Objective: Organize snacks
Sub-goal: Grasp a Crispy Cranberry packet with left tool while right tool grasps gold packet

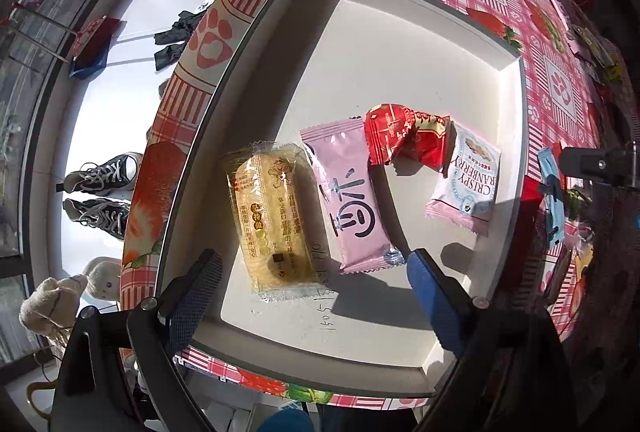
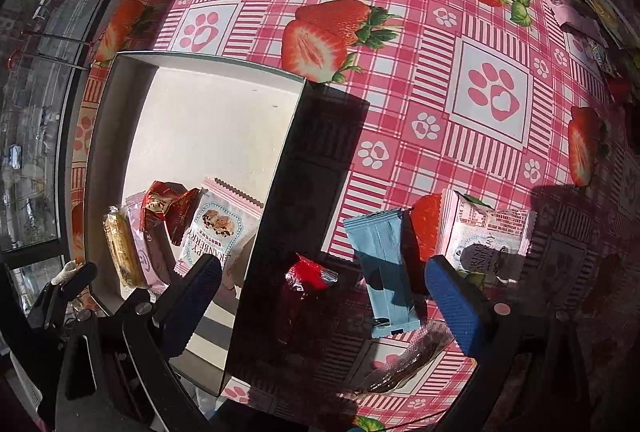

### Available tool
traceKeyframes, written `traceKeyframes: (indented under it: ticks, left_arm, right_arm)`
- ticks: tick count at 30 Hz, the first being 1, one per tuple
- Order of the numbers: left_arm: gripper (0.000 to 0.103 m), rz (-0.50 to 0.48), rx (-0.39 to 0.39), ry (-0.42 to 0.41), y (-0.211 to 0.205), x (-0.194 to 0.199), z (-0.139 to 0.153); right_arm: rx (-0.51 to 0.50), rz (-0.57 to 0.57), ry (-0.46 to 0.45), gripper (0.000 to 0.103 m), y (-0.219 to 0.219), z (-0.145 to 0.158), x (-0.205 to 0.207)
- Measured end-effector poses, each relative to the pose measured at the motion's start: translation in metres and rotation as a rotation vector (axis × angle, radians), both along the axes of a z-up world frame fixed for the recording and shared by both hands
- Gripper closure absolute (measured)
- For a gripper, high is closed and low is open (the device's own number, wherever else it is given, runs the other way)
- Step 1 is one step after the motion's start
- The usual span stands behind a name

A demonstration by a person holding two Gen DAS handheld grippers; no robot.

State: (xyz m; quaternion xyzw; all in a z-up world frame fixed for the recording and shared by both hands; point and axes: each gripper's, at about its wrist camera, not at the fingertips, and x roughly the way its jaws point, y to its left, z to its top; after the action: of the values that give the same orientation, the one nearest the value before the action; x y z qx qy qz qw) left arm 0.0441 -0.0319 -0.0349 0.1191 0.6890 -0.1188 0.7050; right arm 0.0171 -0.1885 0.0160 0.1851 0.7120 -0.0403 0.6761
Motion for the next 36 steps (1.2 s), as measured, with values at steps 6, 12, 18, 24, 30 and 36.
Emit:
traceKeyframes:
  ticks: [6, 12, 18, 24, 30, 36]
  left_arm:
    - [0.008, -0.133, -0.006, 0.001, -0.043, -0.023, 0.010]
    - [0.008, -0.302, -0.060, 0.032, -0.112, -0.050, 0.015]
    - [0.008, -0.436, -0.072, 0.043, -0.178, -0.073, 0.004]
    - [0.008, -0.490, -0.067, 0.008, -0.230, -0.073, 0.006]
    - [0.008, -0.796, 0.003, -0.108, -0.291, -0.083, -0.005]
    - [0.008, -0.854, 0.088, -0.164, -0.311, -0.075, -0.032]
  right_arm:
    - [-0.009, -0.163, 0.054, 0.001, -0.049, -0.011, -0.038]
    - [-0.032, -0.215, 0.108, 0.001, -0.080, -0.026, -0.066]
    - [-0.067, -0.285, 0.117, 0.001, -0.120, -0.028, -0.095]
    - [-0.059, -0.359, 0.147, 0.001, -0.159, -0.039, -0.120]
    - [0.037, -0.486, 0.130, 0.001, -0.183, -0.044, -0.147]
    - [0.084, -0.582, 0.144, 0.001, -0.234, -0.052, -0.222]
